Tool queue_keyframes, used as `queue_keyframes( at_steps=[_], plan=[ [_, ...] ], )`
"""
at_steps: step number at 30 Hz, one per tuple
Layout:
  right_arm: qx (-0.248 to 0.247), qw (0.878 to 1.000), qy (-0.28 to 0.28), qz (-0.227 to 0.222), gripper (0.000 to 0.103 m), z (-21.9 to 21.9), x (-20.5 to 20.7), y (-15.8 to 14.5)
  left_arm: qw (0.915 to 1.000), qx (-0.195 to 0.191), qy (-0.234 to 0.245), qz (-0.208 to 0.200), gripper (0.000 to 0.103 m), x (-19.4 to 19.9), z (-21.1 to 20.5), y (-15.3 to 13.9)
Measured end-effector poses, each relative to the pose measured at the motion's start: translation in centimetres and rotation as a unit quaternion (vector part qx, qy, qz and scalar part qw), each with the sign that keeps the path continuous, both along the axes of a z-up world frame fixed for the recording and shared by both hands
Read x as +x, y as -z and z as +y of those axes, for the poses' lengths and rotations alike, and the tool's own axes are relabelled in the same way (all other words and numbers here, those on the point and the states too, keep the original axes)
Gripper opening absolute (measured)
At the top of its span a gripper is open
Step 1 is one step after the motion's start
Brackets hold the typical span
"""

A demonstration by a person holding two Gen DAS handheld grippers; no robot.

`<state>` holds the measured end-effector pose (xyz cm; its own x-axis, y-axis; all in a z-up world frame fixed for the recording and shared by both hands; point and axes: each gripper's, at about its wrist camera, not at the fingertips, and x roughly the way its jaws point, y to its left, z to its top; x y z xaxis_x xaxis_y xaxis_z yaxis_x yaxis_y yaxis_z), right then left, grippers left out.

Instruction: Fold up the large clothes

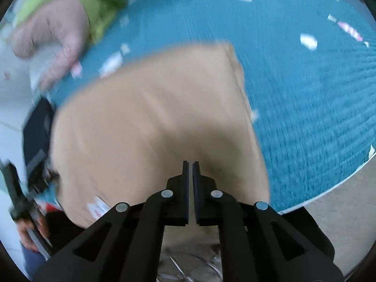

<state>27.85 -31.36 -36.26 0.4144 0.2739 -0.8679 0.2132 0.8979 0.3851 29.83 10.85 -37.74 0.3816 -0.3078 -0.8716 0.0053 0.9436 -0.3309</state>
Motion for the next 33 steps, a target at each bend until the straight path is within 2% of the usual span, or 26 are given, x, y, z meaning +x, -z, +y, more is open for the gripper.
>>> queue_keyframes(
  at_steps=[1,4,8,10,12,15,17,20,22,24,26,29,31,33],
  plan=[
    [0.009,1.0,-0.007,-0.016,0.005,1.1,1.0,-0.7,0.9999,-0.003,-0.012,-0.003,0.078,-0.1,0.6,-0.3],
    [0.016,0.998,-0.042,-0.044,0.005,5.4,4.7,-2.2,0.9983,0.005,-0.057,-0.005,0.079,-0.6,2.4,-0.5],
    [0.04,0.997,-0.054,-0.049,0.006,9.7,10.2,-2.1,0.997,0.007,-0.076,0.016,0.082,-0.2,3.5,0.5],
    [0.028,0.997,-0.059,-0.034,0.006,11.7,12.2,-0.8,0.9958,0.009,-0.085,0.033,0.082,-0.3,3.9,1.5],
    [0.022,0.998,-0.06,-0.004,0.006,12.0,13.6,1.1,0.9937,-0.005,-0.1,0.051,0.083,-0.6,4.0,2.3],
    [0.041,0.997,-0.051,0.046,0.003,11.5,14.2,5.0,0.9908,-0.031,-0.111,0.071,0.084,-1.1,4.4,3.5],
    [0.063,0.996,-0.041,0.048,0.0,10.6,14.5,7.3,0.99,-0.046,-0.11,0.075,0.084,-1.4,4.4,3.9],
    [0.111,0.992,-0.021,0.05,0.0,9.4,14.2,7.8,0.9869,-0.065,-0.12,0.085,0.085,-1.9,4.5,4.7],
    [0.106,0.992,-0.03,0.054,0.0,9.4,13.5,6.7,0.9868,-0.059,-0.127,0.081,0.086,-2.2,4.2,4.7],
    [0.106,0.991,-0.048,0.058,0.0,9.9,11.3,5.0,0.9879,-0.053,-0.125,0.076,0.088,-2.2,3.8,4.6],
    [0.109,0.991,-0.058,0.052,0.0,10.4,7.3,3.6,0.9881,-0.055,-0.123,0.074,0.088,-2.3,3.5,4.7],
    [0.103,0.991,-0.051,0.073,0.0,11.1,2.6,6.2,0.9888,-0.054,-0.121,0.067,0.089,-2.7,3.6,4.8],
    [0.107,0.992,-0.039,0.052,0.0,10.8,1.6,7.8,0.9894,-0.054,-0.117,0.067,0.089,-2.9,3.3,4.9],
    [0.108,0.993,-0.032,0.042,0.0,10.8,1.6,8.1,0.9906,-0.051,-0.109,0.065,0.089,-3.1,2.9,4.8]
  ],
)
